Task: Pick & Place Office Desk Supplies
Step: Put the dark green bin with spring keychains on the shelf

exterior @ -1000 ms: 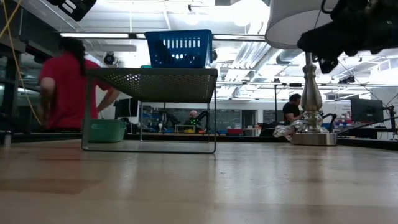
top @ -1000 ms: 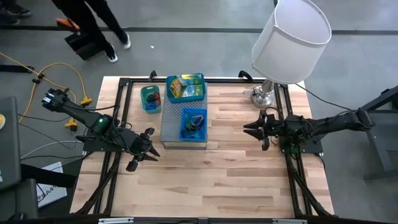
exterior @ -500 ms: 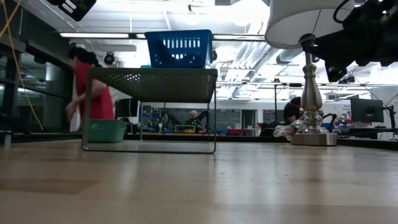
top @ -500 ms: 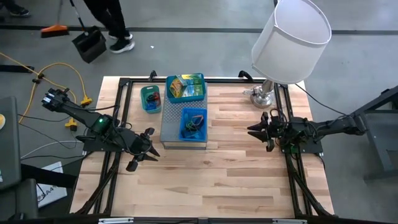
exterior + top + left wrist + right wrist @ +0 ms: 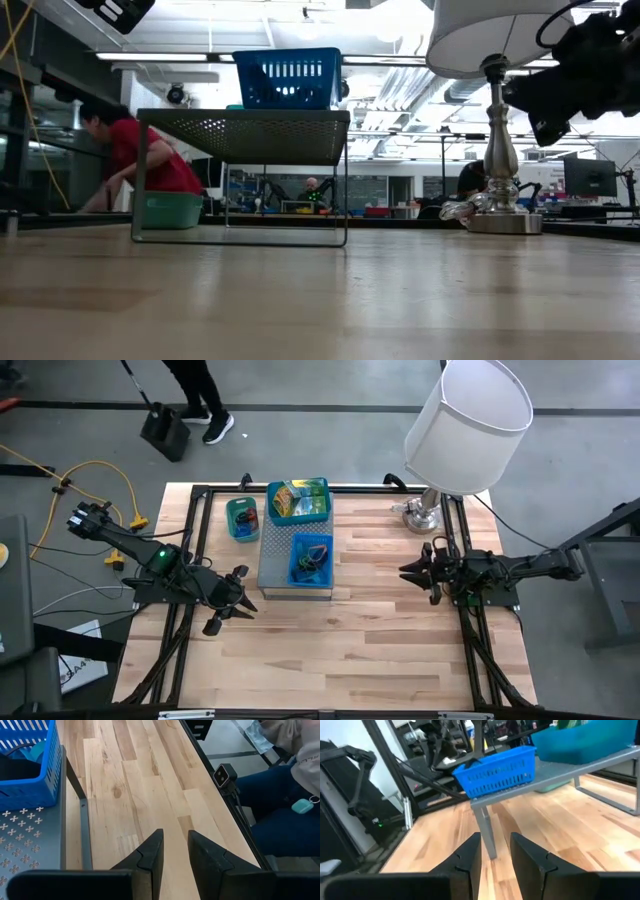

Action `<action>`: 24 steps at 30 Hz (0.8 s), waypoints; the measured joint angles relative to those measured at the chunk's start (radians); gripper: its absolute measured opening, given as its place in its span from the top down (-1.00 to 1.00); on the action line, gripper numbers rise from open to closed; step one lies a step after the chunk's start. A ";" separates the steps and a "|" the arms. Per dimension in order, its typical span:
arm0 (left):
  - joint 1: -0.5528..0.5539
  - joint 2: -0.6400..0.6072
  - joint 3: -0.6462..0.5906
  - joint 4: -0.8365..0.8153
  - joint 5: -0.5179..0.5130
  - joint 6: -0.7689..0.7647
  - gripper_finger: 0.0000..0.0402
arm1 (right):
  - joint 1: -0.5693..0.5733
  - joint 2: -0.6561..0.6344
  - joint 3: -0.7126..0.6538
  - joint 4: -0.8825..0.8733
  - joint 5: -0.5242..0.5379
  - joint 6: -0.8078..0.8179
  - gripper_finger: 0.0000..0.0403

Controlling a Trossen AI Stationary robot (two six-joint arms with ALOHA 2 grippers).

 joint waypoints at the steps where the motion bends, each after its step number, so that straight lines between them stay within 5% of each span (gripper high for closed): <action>1: 0.000 0.000 0.000 0.000 0.000 0.000 0.59 | 0.000 -0.005 0.000 0.000 -0.005 -0.002 0.55; 9: 0.000 0.000 0.000 0.000 0.000 0.000 0.59 | 0.000 -0.004 0.000 -0.030 -0.125 -0.056 0.55; 24: 0.000 0.000 0.000 0.000 0.000 0.000 0.59 | 0.000 -0.004 -0.001 -0.033 -0.130 -0.218 0.55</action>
